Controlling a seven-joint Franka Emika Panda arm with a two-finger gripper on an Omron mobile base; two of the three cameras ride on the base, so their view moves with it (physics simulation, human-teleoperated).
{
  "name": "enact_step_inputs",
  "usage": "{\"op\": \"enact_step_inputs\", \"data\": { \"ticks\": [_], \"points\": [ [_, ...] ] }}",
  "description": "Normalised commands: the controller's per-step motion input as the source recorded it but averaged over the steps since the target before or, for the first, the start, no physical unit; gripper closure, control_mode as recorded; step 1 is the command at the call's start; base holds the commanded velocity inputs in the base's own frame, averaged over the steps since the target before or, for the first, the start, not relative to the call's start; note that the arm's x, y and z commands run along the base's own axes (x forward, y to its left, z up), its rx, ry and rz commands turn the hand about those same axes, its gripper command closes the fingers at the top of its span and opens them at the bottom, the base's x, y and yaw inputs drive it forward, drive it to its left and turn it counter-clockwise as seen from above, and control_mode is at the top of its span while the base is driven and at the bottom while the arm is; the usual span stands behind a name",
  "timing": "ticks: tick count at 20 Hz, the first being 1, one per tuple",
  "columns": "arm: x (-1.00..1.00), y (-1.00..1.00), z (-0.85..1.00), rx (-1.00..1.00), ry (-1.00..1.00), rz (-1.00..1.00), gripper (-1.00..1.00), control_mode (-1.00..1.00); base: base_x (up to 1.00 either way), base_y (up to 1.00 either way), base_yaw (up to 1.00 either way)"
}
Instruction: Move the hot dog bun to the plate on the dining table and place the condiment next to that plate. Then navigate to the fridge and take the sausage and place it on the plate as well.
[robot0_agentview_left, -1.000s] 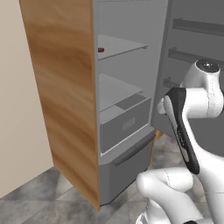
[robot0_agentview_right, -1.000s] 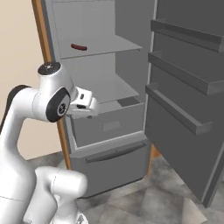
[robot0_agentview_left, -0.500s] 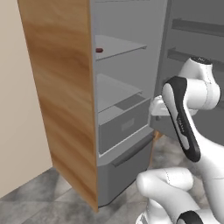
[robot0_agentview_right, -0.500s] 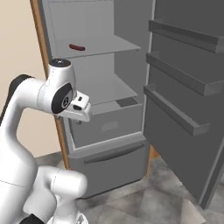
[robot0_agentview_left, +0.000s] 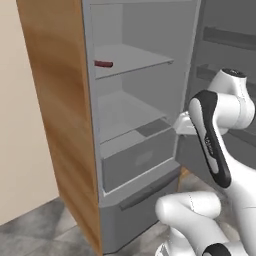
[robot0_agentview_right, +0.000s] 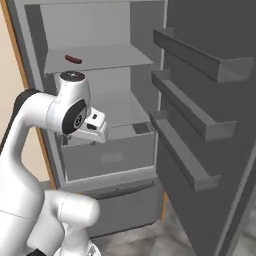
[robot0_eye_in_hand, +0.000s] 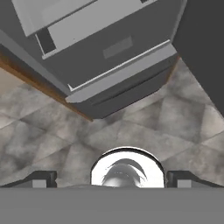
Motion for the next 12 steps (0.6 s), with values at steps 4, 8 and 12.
{"op": "enact_step_inputs", "data": {
  "ticks": [4,8,12],
  "points": [
    [0.0,0.0,0.0,0.0,0.0,0.0,-1.0,1.0,0.61,-0.08,0.51],
    [0.0,0.0,0.0,0.0,0.0,0.0,-1.0,1.0,0.52,-0.27,0.45],
    [0.0,0.0,0.0,0.0,0.0,0.0,-1.0,1.0,0.52,-0.3,0.38]
  ]
}}
